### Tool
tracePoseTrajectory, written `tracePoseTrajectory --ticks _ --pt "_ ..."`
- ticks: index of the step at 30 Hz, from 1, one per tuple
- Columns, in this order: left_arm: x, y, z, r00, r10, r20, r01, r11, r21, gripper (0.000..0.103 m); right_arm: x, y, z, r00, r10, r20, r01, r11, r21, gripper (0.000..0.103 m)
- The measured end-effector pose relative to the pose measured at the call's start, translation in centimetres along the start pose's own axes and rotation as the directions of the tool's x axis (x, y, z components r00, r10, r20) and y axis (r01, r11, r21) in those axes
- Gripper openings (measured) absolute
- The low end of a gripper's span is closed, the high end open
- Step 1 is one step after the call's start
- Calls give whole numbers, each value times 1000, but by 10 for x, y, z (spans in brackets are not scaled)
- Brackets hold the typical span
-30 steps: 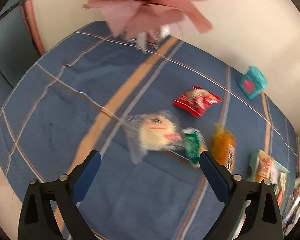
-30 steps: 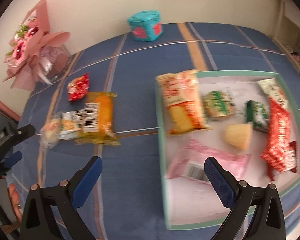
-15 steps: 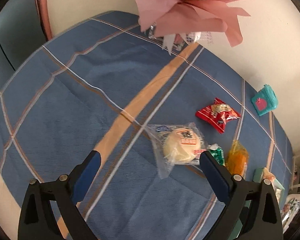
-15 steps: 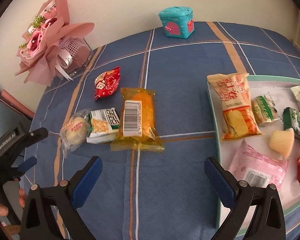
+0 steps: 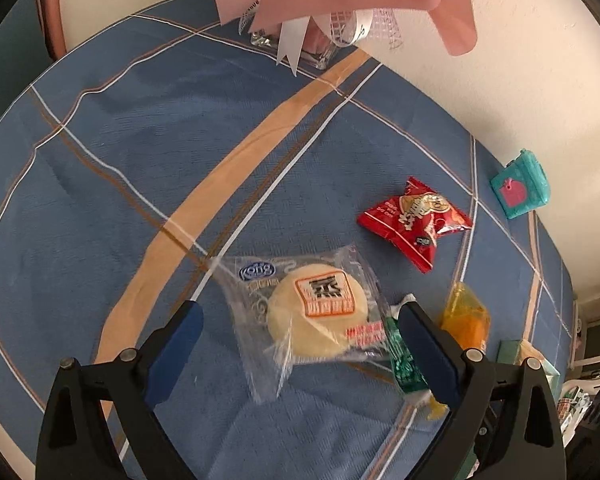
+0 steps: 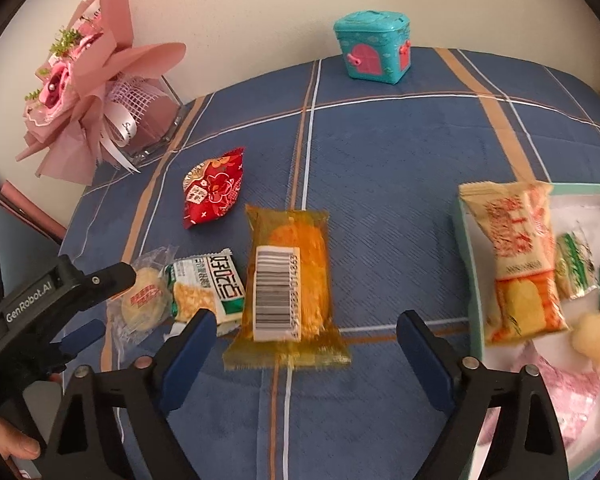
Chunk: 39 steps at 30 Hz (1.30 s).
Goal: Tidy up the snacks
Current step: 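Move both grippers toward the snacks lying beside the tray, then grasp the Kong bun pack with the left gripper while the right grasps the orange barcode pack, then carry both packs over the white tray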
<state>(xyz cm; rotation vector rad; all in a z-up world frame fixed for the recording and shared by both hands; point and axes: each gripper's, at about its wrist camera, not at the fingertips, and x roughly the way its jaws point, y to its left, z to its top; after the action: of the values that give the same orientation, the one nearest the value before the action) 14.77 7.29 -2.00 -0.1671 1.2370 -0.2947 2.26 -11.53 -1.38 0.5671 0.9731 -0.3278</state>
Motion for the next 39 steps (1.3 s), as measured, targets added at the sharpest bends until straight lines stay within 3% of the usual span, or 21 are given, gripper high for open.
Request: tracePoseTrajectory --ticks 2,5,7,11,15,22,39 --pt "4 1 2 1000 3 -4 -3 1000 -3 98 7 0 2 1000 1 -9 -1 1000 5 91" --pt "9 1 4 1000 -1 -11 1 1000 0 96 15 -1 3 1000 -5 -16 6 1000 17 80" --pt "13 1 5 1000 6 -16 -6 1000 7 88 19 0 2 1000 -10 -26 11 1000 16 76" --pt "21 1 7 999 17 -33 -17 1000 2 75 21 2 1 999 -1 -32 2 1000 18 55" --pt "20 1 6 999 18 -31 -18 1000 2 65 19 5 0 1000 -8 -28 8 1000 8 49" --pt "8 3 0 998 47 -34 -47 999 1 62 7 5 -4 1000 -4 -27 4 1000 9 46" --pt "-44 -4 -31 1000 7 1 -7 999 43 62 -43 6 -22 1000 2 -16 -2 1000 -7 44"
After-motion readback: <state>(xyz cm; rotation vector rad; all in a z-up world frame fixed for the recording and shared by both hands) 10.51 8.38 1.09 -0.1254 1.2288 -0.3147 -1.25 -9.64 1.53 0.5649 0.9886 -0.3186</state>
